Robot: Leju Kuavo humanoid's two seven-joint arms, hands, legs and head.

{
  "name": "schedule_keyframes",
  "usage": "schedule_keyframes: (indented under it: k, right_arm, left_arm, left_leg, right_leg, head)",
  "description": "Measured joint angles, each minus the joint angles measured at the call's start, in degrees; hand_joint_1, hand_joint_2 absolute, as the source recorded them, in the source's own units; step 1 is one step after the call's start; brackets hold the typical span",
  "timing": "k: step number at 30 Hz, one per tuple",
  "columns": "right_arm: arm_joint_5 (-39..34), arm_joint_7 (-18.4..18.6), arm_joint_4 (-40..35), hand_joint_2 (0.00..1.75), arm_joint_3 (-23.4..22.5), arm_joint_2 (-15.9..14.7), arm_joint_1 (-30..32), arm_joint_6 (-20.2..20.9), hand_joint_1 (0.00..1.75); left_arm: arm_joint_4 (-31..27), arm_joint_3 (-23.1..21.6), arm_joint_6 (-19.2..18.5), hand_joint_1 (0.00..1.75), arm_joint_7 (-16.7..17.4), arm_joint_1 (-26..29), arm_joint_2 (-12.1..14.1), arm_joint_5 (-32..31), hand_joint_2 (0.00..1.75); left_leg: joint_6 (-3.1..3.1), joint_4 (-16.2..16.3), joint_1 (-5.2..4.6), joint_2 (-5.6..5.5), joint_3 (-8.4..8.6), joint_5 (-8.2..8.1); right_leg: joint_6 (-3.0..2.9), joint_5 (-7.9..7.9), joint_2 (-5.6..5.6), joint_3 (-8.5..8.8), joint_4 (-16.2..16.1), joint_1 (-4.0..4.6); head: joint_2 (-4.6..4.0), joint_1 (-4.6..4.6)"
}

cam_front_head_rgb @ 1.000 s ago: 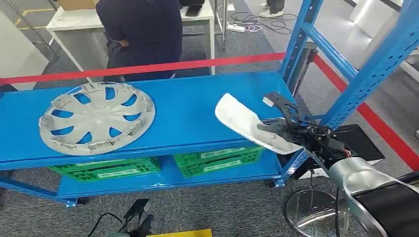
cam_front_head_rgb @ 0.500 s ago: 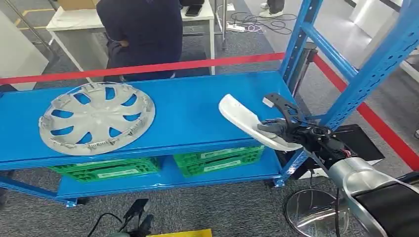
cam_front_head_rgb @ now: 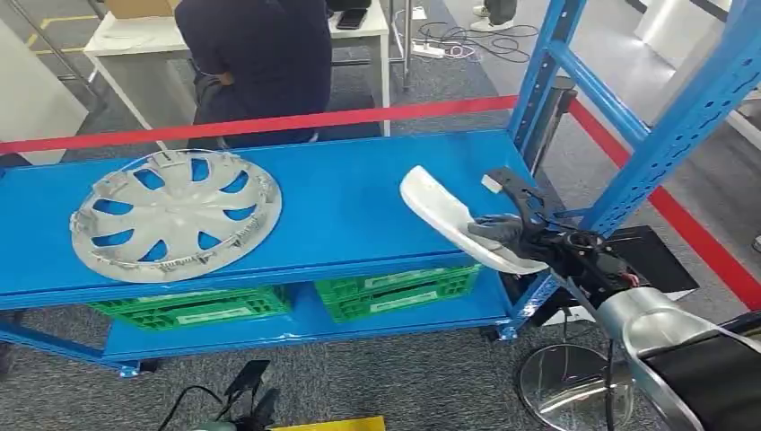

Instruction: Take the parts from the cabinet and place them on the table.

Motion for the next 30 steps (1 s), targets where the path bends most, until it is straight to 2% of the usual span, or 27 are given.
schedule_keyframes:
  k: [2,5,10,14,19,22,30]
  right_arm:
    - [0.77,-4.2,-0.02,1.75,0.02,0.0,-0.04,-2.78,1.75]
    - [0.07,-9.81,-0.39,1.75,0.0,0.0,-0.18,-4.11,1.75]
    - [-0.46,-12.56,-1.2,1.75,0.0,0.02,-1.04,-4.39,1.75]
    - [-0.72,-17.73,-2.73,1.75,0.0,0.22,-1.55,-2.92,1.75]
    - [-0.68,-20.98,-5.9,1.75,0.04,2.32,-3.02,-1.52,1.75]
    - [-0.66,-21.54,-7.52,1.75,0.18,3.87,-3.67,-1.35,1.75]
    - [-0.76,-23.47,-11.35,1.75,0.68,7.41,-3.68,2.19,1.75]
  left_arm:
    - [0.0,0.0,0.13,0.0,-0.11,0.06,-0.02,0.15,0.0]
    - [0.0,0.0,0.17,0.0,-0.13,0.35,-0.02,0.13,0.0]
    - [0.0,0.0,0.2,0.0,-0.13,0.49,-0.02,0.13,0.0]
    - [0.0,0.0,0.2,0.0,-0.09,0.58,-0.02,0.02,0.0]
    - [0.0,0.0,0.26,0.0,0.0,0.68,0.0,0.04,0.0]
    - [0.0,0.0,0.37,0.0,-0.09,0.72,0.02,0.09,0.0]
    - [0.0,0.0,0.33,0.0,-0.15,0.9,0.24,0.04,0.0]
  left_leg:
    - [0.0,0.0,0.0,0.0,-0.01,0.0]
    - [0.0,0.0,0.0,-0.01,-0.03,0.0]
    - [0.0,0.0,0.0,-0.03,-0.04,0.0]
    - [0.0,-0.01,0.0,-0.03,-0.09,0.01]
    - [0.0,-0.01,0.01,-0.03,-0.08,0.01]
    - [0.0,-0.01,0.03,-0.05,-0.09,0.02]
    - [-0.01,-0.02,0.03,-0.06,-0.1,0.02]
  right_leg:
    - [0.0,0.0,-0.01,0.01,0.0,0.0]
    - [0.0,0.0,-0.01,0.0,0.01,0.0]
    - [0.0,0.0,-0.07,0.0,0.01,0.0]
    - [0.0,0.0,-0.04,0.0,0.02,0.0]
    - [0.0,0.0,-0.04,-0.01,0.03,0.01]
    - [-0.02,-0.01,-0.07,-0.03,0.03,0.04]
    - [-0.02,-0.01,-0.09,-0.04,0.02,0.04]
  head:
    - [0.0,0.0]
    - [0.0,0.02]
    - [0.0,0.0]
    - [0.0,0.0]
    - [0.0,0.0]
    - [0.0,0.0]
    - [0.0,0.02]
